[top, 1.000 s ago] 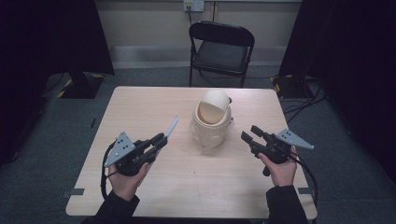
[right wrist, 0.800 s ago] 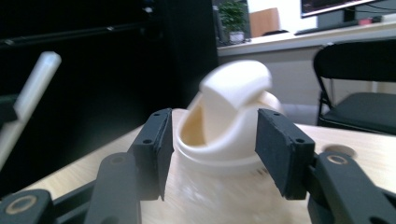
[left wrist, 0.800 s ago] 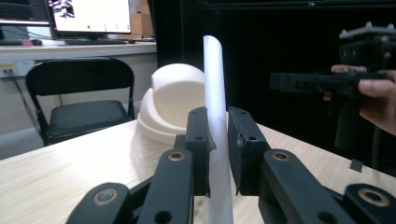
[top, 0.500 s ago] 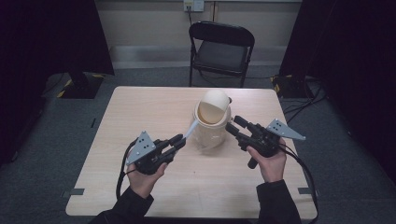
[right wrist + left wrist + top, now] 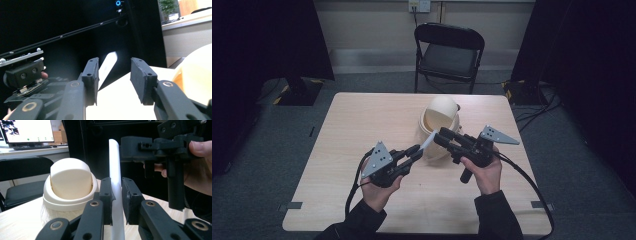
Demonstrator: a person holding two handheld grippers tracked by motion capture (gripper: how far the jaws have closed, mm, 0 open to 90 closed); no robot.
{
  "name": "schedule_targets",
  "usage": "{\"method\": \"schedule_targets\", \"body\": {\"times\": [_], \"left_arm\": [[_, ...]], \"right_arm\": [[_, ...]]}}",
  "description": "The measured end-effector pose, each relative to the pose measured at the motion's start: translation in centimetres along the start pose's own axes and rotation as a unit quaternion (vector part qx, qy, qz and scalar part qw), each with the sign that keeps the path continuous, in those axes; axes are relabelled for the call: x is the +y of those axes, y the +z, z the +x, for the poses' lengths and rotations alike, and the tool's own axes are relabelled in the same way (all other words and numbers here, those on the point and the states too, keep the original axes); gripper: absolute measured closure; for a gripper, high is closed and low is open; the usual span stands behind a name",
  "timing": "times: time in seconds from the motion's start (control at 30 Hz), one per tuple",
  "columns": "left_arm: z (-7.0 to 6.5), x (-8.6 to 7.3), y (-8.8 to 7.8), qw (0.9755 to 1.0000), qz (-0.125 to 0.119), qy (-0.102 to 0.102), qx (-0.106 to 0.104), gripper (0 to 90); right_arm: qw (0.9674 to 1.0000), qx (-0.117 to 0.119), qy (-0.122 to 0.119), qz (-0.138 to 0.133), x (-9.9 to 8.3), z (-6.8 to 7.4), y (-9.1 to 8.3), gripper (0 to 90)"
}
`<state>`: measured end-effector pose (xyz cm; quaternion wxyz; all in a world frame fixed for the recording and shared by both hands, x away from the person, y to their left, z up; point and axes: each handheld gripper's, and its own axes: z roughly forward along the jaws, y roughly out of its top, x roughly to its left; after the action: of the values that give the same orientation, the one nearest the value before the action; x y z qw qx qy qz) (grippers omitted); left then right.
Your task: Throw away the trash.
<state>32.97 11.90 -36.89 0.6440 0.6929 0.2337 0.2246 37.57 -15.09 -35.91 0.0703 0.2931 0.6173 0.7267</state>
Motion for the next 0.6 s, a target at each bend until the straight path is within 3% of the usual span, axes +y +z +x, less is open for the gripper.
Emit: {"method": "schedule_targets", "body": {"times": [0.17,0.33,0.4,0.43,0.6], "left_arm": [[-0.3,-0.1,0.4,1.0,0.004,0.001,-0.006,79.4],[-0.5,-0.3,0.7,0.9998,0.013,0.001,-0.013,79.3],[-0.4,-0.5,0.8,0.9998,0.018,0.0,-0.013,78.6],[-0.3,-0.5,0.7,0.9997,0.019,-0.001,-0.013,78.2],[0.5,-1.0,-0.9,0.9995,0.031,-0.008,0.0,70.9]], "right_arm": [[0.9997,0.017,0.017,0.007,-0.2,0.1,0.2,63.7],[0.999,0.03,0.027,0.016,-0.4,0.2,0.3,76.1],[0.9978,0.051,0.039,0.017,-0.4,0.3,0.3,81.4],[0.9976,0.056,0.038,0.015,-0.4,0.3,0.4,82.0],[0.9993,0.036,0.01,0.007,-0.1,0.3,0.0,82.1]]}}
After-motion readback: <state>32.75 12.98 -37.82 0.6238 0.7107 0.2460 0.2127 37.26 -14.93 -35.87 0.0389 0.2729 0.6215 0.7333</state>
